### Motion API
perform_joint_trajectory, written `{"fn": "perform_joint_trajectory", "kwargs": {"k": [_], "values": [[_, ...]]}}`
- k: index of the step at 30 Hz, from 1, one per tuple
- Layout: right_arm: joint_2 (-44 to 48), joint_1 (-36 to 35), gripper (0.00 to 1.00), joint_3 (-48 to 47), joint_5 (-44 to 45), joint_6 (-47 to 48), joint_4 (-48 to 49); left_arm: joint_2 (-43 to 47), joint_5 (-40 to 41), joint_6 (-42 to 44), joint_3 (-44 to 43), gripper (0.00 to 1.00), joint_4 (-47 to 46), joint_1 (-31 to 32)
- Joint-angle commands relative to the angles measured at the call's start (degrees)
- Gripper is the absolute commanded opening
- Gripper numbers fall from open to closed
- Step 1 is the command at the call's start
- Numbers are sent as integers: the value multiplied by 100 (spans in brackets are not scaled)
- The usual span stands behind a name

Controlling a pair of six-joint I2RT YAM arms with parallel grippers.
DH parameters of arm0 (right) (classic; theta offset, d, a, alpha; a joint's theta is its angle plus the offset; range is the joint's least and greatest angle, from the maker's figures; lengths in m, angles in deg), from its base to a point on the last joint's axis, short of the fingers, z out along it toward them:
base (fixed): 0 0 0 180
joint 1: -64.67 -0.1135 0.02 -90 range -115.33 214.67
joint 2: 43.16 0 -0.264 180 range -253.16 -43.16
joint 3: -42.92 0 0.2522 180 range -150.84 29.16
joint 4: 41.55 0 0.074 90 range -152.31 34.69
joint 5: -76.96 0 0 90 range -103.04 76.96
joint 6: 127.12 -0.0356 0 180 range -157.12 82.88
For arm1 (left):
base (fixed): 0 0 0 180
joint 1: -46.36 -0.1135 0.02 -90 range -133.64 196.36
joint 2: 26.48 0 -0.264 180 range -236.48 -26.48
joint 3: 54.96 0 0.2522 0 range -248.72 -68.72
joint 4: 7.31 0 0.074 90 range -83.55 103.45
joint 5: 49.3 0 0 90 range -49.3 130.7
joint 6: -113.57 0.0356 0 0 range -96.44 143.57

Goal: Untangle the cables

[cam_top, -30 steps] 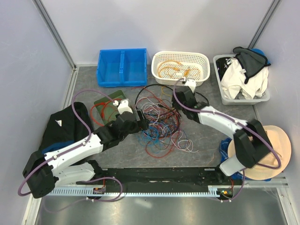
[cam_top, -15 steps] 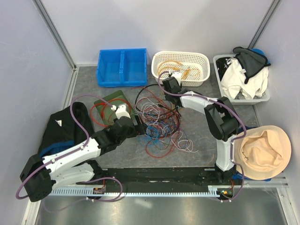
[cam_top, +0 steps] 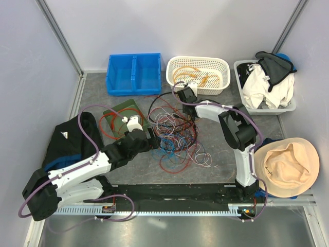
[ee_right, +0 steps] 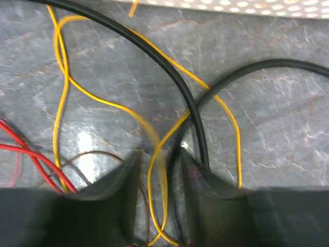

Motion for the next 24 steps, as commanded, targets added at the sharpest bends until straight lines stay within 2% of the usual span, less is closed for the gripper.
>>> {"fn": "perform_joint_trajectory", "kwargs": {"k": [1,5,8,9,11,14,18,24], "values": [[-131,26,33,-46,-20,-17,108,-89,39,-190,26,94,-281,12],[27,18,18,260,7,-105,117,-142,4,-199,0,94,-298,12],[728,-8,0,864,-19,-298,300,-106,-31,-199,-18,94,-307,3],[1314,-26,0,1051,-63,-368,571,-98,-31,-207,-26,94,-307,12],[1870,-122,0,1411,-133,-535,697,-19,-40,-190,-62,94,-281,12],[2890,-411,0,1562,-73,-554,505,131,-5,-181,-149,93,-246,3],[4242,-860,0,1370,173,-361,13,324,144,-93,-281,93,-228,12],[5493,-1116,0,737,60,-272,-797,491,250,-49,-439,92,-473,12]]}}
